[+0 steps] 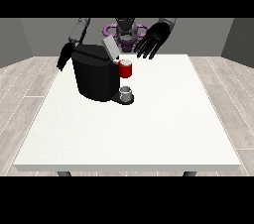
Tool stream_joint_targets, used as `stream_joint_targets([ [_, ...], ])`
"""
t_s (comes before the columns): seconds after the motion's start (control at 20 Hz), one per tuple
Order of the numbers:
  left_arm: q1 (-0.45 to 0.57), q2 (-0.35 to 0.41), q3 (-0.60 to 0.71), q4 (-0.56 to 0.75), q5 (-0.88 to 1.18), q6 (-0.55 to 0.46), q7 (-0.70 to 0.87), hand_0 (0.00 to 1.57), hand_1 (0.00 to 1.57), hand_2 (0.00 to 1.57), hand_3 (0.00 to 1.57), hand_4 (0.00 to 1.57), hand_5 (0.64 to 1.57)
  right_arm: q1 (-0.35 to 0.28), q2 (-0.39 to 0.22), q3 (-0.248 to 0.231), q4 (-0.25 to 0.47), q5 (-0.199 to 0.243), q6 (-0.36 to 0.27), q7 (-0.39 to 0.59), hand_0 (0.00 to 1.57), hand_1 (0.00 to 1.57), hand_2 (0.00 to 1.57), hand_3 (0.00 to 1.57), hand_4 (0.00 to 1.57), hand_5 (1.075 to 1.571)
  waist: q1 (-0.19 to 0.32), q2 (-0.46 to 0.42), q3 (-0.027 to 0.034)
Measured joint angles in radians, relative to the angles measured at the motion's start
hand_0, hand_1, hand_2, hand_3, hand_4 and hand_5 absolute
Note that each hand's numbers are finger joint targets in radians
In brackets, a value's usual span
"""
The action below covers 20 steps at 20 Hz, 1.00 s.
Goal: Insert the coffee pod into the coffee machine and close the lid
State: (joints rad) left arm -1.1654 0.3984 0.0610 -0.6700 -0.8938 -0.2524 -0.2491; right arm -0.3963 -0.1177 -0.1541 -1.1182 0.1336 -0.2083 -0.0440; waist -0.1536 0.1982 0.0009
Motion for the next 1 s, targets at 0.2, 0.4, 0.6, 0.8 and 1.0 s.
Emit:
stream_joint_targets([
  [0.2,0.071,-0.097,0.084,-0.018,0.120,0.003,-0.015,0.00,0.00,0.00,0.00,0.37,1.571,0.051,-0.008,-0.020,0.035,-0.008,0.001,-0.009,0.00,0.00,0.00,0.00,0.00,1.571,0.062,-0.078,-0.0013],
  [0.4,0.190,-0.214,0.202,-0.016,0.284,-0.003,-0.048,0.00,0.00,0.00,0.00,0.00,1.571,0.127,-0.007,-0.032,0.057,-0.011,-0.004,-0.014,0.00,0.00,0.00,0.00,0.00,1.571,0.137,-0.175,-0.0030],
  [0.6,0.333,-0.304,0.287,-0.003,0.408,-0.026,-0.076,0.00,0.00,0.00,0.00,0.42,1.571,0.202,-0.010,-0.045,0.067,-0.012,-0.015,-0.021,0.00,0.00,0.00,0.00,0.00,1.571,0.203,-0.282,-0.0027],
  [0.8,0.480,-0.362,0.290,-0.006,0.460,-0.028,-0.078,0.00,0.00,0.00,0.00,0.32,1.571,0.265,0.001,-0.031,0.065,-0.009,-0.002,-0.031,0.00,0.00,0.00,0.00,0.00,1.571,0.234,-0.392,-0.0015],
  [1.0,0.579,-0.371,0.291,-0.010,0.486,-0.033,-0.067,0.00,0.00,0.00,0.00,0.42,1.571,0.260,0.006,-0.009,0.004,-0.037,0.054,-0.015,0.00,0.00,0.00,0.00,0.00,1.571,0.237,-0.465,-0.0011],
])
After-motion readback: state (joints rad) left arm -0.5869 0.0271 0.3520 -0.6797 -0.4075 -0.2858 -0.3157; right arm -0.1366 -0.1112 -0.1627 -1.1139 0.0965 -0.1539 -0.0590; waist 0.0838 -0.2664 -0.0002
